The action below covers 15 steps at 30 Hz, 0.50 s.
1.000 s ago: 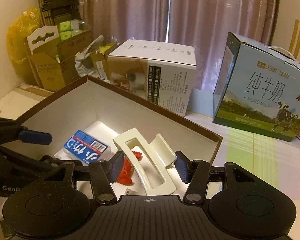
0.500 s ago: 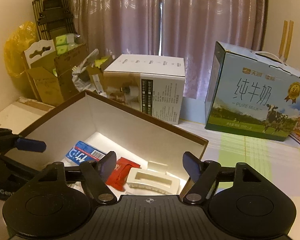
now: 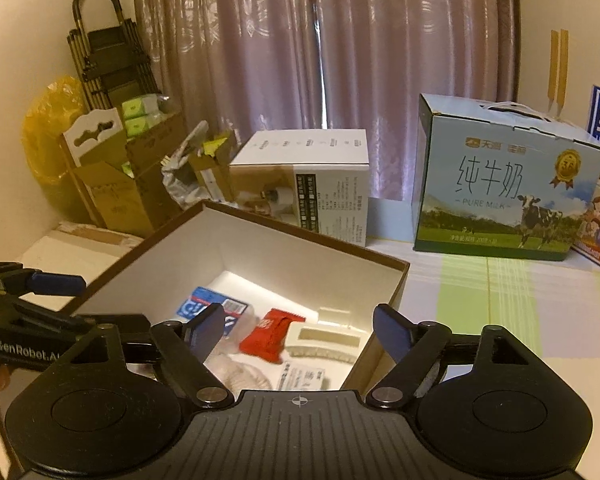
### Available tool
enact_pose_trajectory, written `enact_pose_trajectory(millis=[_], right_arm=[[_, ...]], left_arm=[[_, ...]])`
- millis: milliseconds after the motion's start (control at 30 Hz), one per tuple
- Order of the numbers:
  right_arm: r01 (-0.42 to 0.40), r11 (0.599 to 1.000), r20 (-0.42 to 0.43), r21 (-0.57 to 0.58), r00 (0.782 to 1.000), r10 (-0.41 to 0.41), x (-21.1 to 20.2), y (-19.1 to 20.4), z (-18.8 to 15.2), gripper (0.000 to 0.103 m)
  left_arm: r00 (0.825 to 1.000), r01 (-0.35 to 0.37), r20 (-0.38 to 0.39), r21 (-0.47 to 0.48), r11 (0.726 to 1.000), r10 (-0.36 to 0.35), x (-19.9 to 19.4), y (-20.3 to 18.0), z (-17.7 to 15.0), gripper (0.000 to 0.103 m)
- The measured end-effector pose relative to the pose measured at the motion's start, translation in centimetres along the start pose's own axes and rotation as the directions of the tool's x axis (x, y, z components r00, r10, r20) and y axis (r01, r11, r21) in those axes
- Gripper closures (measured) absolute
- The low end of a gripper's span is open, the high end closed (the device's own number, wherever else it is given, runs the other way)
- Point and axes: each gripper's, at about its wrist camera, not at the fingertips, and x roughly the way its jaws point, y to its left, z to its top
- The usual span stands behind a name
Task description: Organize objects
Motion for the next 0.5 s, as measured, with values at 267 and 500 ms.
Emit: enact_pose_trajectory(millis=[267, 500], right_arm=[[-0.058, 0.998, 0.019, 0.011, 0.998, 0.057, -4.3, 1.2, -1.4, 0.023], [-0.093, 0.995, 0.02, 0.034, 0.996, 0.092, -7.8, 1.6, -3.5, 0.023]], left_arm=[[0.998, -0.033, 0.043, -0.034, 0.999, 0.035, -4.4, 0.0, -0.8, 0.001], [0.996, -0.07, 0.048, -0.057, 0.996, 0.073, -8.2, -0.7, -2.4, 0.001]])
